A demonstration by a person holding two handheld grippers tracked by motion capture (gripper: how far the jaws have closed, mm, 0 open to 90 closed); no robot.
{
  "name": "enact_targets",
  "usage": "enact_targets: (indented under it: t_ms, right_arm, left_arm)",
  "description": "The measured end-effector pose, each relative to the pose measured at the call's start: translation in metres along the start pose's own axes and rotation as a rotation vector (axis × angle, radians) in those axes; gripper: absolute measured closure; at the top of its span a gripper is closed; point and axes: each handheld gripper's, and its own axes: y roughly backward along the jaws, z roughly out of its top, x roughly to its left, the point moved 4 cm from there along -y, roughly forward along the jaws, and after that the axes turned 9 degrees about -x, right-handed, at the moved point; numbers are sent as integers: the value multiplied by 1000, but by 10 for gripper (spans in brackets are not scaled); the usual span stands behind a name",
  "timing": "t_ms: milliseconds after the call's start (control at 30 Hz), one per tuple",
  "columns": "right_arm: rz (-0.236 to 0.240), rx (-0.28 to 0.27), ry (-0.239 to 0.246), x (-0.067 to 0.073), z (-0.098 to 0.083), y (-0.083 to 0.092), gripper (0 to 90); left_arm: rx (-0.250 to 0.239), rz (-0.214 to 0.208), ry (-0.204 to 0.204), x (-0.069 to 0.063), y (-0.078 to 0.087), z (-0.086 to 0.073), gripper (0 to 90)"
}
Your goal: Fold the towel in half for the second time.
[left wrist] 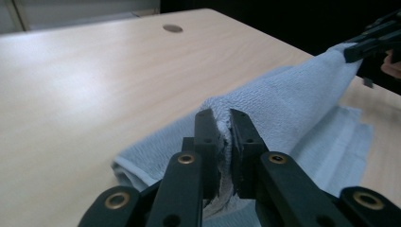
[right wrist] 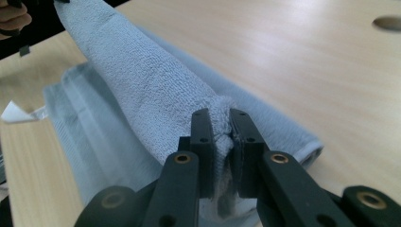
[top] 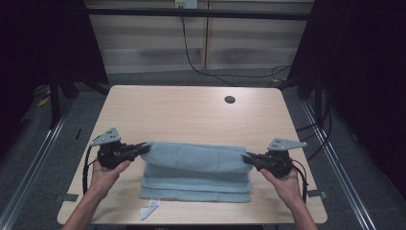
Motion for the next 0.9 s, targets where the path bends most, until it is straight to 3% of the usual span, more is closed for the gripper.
enact_targets:
  t_ms: [200,267,333,533,600,700,900]
  right_arm:
    - [37,58,-19,11,-28,1,798]
    - [39,78,-12,14,-34,3,787]
    - [55,73,-39,16,-39,5,768]
    - [76,94,-47,26,-53,16,659]
    - [65,65,-54,28,-51,24,619]
    - [50,21,-45,27,-43,32,580]
    - [1,-39,-41,18,-19,26,502]
  left_arm:
    - [40,-10,23,-13,9,-31,828]
    - [88,-6,-11,-20,11,-40,820]
    - [85,-26,5,-21,17,-44,814]
    - [71,-49,10,-29,31,-49,765]
    - [40,-64,38,-31,36,-47,711]
    - [16,-58,46,-32,39,-42,623]
    - [14,18,50,-17,27,-24,434]
